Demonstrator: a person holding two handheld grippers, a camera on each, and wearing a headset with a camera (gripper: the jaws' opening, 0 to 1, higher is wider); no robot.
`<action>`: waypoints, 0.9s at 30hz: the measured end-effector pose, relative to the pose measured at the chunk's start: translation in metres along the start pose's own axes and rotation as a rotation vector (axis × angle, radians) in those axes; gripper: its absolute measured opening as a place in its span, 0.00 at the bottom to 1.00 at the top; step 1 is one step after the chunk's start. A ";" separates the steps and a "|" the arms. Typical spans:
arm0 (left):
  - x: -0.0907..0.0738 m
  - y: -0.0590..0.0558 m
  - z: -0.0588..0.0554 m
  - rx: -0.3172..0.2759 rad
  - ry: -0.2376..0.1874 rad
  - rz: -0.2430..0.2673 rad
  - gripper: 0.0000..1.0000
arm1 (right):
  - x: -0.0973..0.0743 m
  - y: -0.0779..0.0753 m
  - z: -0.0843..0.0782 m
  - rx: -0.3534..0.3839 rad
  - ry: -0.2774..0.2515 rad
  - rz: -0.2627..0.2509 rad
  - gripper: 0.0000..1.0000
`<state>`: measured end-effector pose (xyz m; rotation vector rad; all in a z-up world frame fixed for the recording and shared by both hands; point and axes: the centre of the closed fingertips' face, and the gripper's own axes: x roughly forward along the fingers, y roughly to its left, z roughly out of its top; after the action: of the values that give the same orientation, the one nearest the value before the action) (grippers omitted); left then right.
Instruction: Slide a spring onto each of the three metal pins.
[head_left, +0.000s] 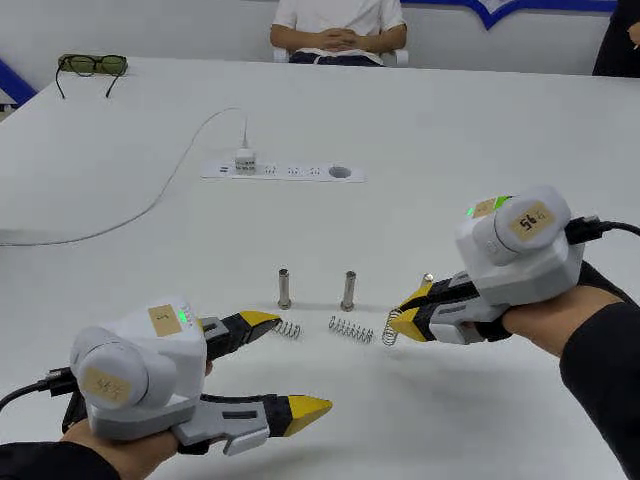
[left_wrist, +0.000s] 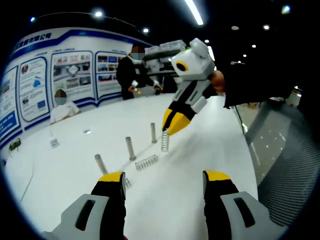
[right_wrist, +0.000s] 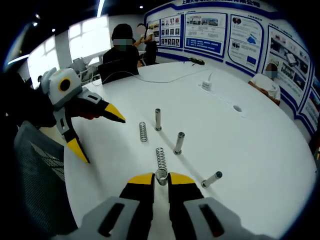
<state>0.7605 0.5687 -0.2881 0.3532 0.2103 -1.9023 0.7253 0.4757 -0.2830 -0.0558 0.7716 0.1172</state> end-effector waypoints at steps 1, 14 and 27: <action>0.000 0.000 -0.001 -0.001 0.000 0.000 0.64 | -0.001 0.000 0.000 0.002 -0.001 -0.001 0.11; -0.006 0.003 -0.003 -0.015 -0.004 0.018 0.64 | -0.012 -0.004 0.004 0.021 -0.014 -0.018 0.11; -0.010 0.003 -0.009 -0.029 -0.003 0.028 0.64 | -0.030 -0.013 0.013 0.033 -0.032 -0.054 0.11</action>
<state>0.7680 0.5796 -0.2927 0.3317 0.2293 -1.8703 0.7143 0.4613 -0.2529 -0.0433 0.7394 0.0540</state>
